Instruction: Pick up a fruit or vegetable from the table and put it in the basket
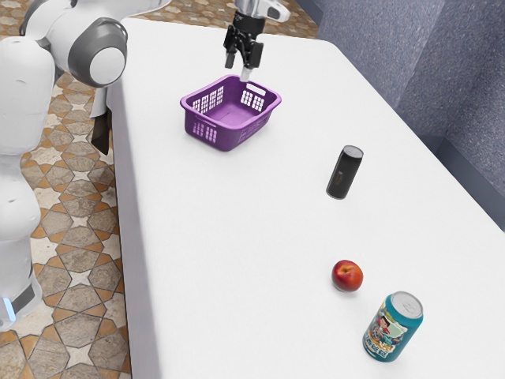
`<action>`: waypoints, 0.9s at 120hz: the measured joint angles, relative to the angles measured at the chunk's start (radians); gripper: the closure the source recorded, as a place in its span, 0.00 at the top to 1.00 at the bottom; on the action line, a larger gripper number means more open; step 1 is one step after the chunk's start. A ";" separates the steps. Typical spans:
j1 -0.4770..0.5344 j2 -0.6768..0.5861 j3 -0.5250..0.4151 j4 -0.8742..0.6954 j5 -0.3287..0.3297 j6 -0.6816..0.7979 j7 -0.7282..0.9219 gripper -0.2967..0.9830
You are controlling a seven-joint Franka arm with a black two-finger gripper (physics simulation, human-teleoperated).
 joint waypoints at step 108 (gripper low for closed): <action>-0.204 -0.185 -0.125 0.067 0.074 -0.094 0.587 0.77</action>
